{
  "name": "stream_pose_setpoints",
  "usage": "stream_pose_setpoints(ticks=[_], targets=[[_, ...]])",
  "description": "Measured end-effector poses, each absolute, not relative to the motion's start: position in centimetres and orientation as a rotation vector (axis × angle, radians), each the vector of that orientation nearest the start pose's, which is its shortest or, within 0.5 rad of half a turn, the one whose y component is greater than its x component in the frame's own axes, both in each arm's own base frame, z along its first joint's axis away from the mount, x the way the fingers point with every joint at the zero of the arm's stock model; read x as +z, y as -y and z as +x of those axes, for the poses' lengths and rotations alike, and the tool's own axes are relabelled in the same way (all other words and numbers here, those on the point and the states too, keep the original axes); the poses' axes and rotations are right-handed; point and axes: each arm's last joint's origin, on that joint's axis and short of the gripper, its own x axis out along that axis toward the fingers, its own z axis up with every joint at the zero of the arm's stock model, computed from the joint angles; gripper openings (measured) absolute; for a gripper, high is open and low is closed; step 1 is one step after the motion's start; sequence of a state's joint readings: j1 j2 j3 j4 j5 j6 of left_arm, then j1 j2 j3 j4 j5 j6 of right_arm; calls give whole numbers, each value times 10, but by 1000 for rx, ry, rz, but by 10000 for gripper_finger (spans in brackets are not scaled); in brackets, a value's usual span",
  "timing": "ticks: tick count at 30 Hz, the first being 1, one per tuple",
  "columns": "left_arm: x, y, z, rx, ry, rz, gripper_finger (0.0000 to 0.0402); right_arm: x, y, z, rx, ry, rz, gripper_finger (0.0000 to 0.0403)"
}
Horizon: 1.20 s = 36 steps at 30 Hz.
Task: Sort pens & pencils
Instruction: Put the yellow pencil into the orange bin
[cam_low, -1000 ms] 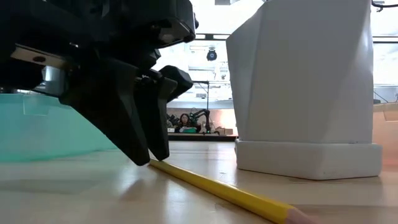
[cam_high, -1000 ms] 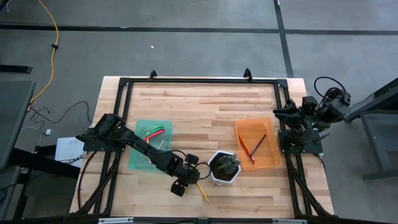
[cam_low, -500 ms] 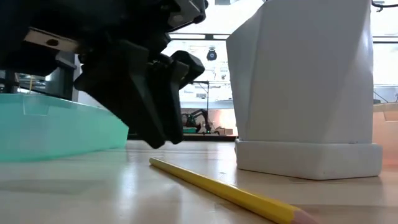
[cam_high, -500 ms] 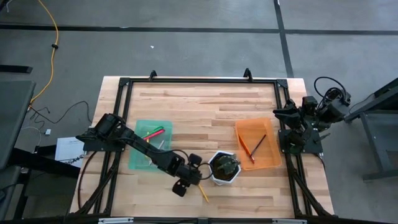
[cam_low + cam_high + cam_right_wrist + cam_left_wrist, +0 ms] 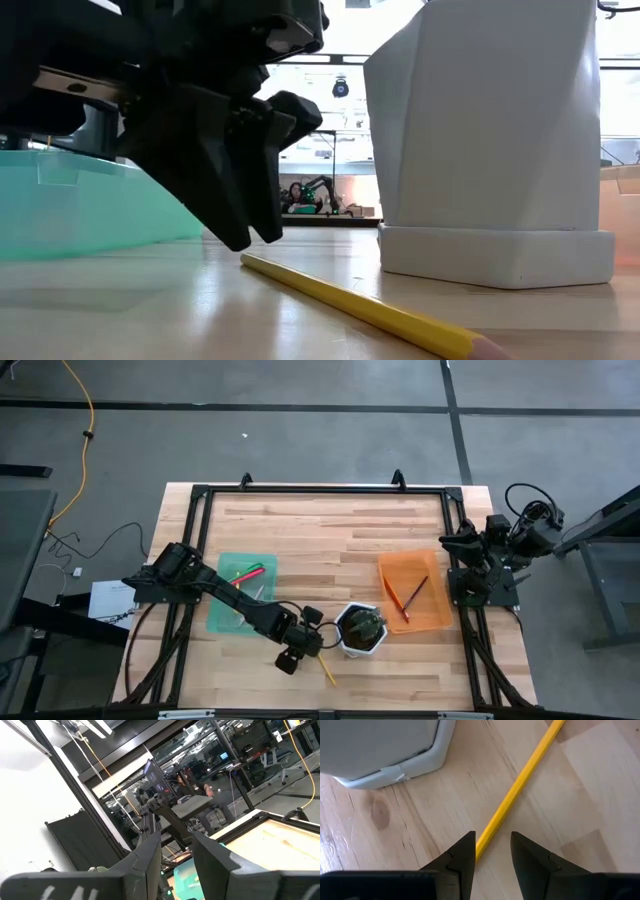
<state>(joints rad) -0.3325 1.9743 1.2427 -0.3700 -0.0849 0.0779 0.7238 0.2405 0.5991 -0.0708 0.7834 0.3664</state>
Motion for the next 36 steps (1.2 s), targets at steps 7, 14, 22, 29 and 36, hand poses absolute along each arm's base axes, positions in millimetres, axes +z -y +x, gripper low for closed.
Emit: stream_pose_setpoints(ticks=[7, 14, 22, 29, 36], targets=[[141, 117, 372, -249, -1077, 278, 110, 334, -22, 56, -20, 220, 562, 103], [141, 105, 375, -273, -1086, 224, 110, 334, -22, 56, -20, 220, 562, 103], [140, 106, 373, -311, -1106, 236, 110, 334, -22, 56, -20, 219, 560, 103], [139, 105, 371, -314, -1134, 248, 110, 334, -22, 56, -20, 219, 555, 103], [139, 105, 371, -323, -1132, 252, 110, 334, -22, 56, -21, 219, 554, 103]])
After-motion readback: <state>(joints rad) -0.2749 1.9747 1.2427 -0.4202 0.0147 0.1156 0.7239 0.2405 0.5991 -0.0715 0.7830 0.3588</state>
